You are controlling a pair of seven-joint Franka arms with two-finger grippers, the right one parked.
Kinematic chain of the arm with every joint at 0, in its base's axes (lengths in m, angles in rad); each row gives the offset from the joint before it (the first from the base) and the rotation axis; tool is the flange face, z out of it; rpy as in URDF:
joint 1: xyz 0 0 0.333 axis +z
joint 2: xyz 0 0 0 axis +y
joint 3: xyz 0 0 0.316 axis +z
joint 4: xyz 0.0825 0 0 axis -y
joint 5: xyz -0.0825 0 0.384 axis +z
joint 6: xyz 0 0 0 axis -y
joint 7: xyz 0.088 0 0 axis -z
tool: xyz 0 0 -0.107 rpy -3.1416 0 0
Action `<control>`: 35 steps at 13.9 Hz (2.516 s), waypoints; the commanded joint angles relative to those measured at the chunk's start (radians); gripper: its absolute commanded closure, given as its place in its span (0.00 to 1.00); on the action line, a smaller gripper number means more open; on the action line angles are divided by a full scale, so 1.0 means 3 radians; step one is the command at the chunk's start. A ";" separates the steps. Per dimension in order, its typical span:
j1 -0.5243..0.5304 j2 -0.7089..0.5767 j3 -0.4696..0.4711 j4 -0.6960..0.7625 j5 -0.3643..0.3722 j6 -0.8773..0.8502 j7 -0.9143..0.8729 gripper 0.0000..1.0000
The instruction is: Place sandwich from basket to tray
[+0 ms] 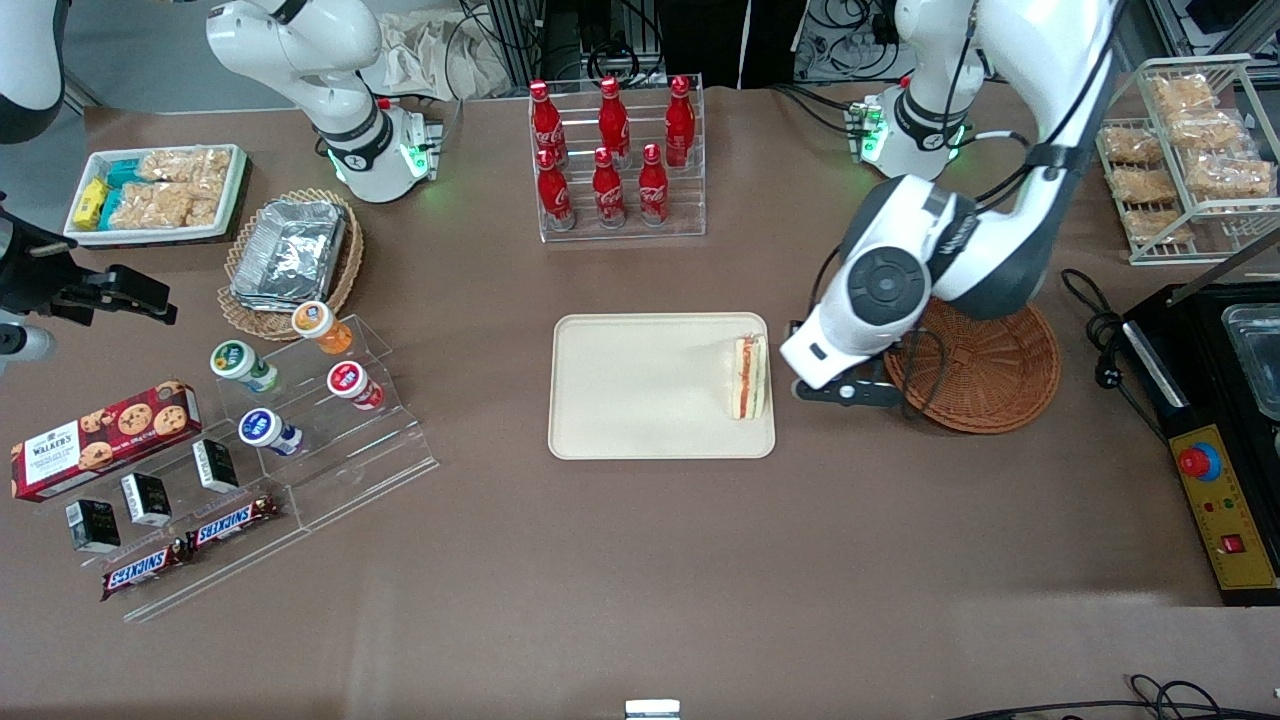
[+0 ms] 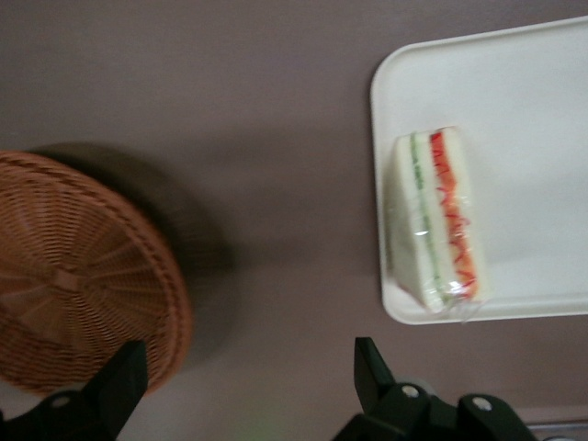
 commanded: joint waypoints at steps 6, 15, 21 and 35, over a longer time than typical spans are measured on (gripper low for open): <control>0.0754 -0.0689 -0.0008 -0.0162 0.0023 -0.0296 0.1135 0.00; 0.1460 -0.0848 0.0002 0.0385 -0.0171 -0.0613 0.1969 0.01; 0.1726 -0.0756 0.0018 0.0824 -0.0370 -0.0838 0.2118 0.00; 0.1731 -0.0705 0.0028 0.0887 -0.0381 -0.0864 0.2052 0.00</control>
